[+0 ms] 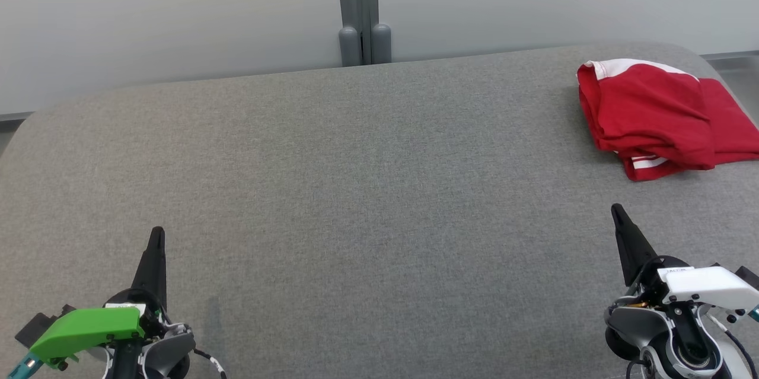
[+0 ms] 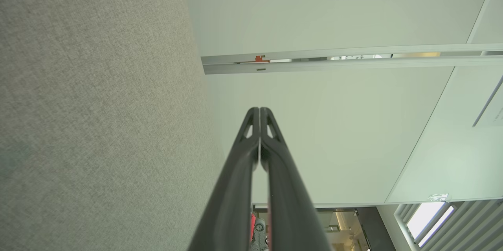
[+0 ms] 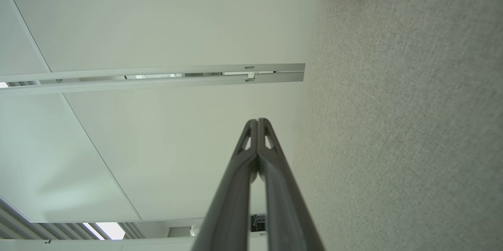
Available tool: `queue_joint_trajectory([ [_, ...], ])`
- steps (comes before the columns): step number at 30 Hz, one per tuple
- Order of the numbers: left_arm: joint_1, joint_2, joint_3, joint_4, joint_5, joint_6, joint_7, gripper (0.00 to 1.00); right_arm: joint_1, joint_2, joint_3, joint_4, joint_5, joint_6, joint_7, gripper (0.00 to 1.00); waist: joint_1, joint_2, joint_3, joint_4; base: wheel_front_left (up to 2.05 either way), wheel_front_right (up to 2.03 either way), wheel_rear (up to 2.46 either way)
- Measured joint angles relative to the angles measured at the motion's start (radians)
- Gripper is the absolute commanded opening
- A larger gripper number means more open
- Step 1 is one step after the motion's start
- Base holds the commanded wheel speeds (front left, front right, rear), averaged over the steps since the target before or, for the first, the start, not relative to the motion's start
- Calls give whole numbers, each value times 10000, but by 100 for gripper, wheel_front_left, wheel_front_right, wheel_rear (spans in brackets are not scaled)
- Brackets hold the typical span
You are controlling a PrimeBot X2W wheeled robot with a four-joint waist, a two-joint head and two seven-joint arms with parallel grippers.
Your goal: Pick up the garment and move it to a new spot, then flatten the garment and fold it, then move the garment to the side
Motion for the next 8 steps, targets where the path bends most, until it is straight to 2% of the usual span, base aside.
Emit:
queue_joint_trajectory([
  [8, -7, -15, 42, 2, 2, -6, 29, 0, -1, 17, -23, 0, -2, 0, 12, 0, 0, 0, 0, 0, 0, 0, 0],
])
